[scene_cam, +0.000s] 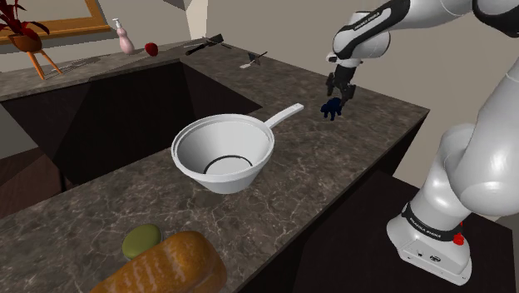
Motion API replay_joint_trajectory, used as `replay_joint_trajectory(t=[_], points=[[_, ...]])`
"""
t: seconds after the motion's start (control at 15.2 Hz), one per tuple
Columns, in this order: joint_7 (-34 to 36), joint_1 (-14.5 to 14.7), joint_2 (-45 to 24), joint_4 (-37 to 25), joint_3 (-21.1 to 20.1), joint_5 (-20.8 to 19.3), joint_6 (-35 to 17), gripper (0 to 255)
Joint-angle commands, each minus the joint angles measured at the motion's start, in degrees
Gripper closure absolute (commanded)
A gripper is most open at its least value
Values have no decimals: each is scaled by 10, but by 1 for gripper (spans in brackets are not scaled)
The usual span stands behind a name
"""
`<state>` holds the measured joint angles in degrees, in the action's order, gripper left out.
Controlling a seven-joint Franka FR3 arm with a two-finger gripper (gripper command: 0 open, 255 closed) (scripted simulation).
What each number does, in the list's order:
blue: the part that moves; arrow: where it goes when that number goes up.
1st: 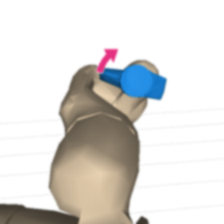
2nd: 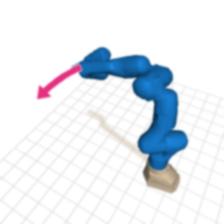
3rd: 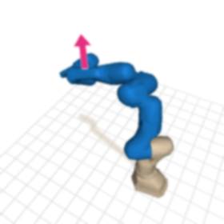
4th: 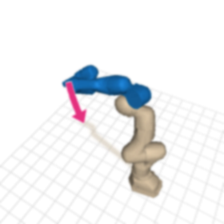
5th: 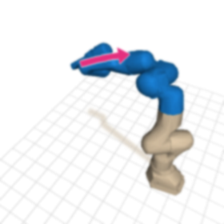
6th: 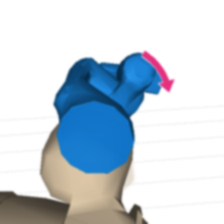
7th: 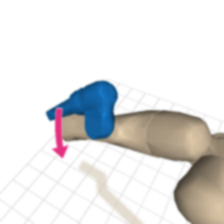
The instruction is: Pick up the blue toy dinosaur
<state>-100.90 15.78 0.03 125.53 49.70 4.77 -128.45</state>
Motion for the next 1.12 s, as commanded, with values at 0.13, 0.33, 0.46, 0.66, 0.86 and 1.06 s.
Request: replay_joint_trajectory(t=[0.13, 0.33, 0.46, 0.66, 0.86, 1.06], points=[[-106, -15, -83, -45, -4, 83, -10, 0], [-121, -21, -100, -36, -11, 103, -29, 0], [-131, -26, -112, -31, -16, 118, -41, 0], [-139, -30, -122, -28, -20, 129, -50, 0], [-138, -29, -121, -28, -20, 128, -49, 255], [-138, -30, -122, -28, -20, 129, -49, 255]])
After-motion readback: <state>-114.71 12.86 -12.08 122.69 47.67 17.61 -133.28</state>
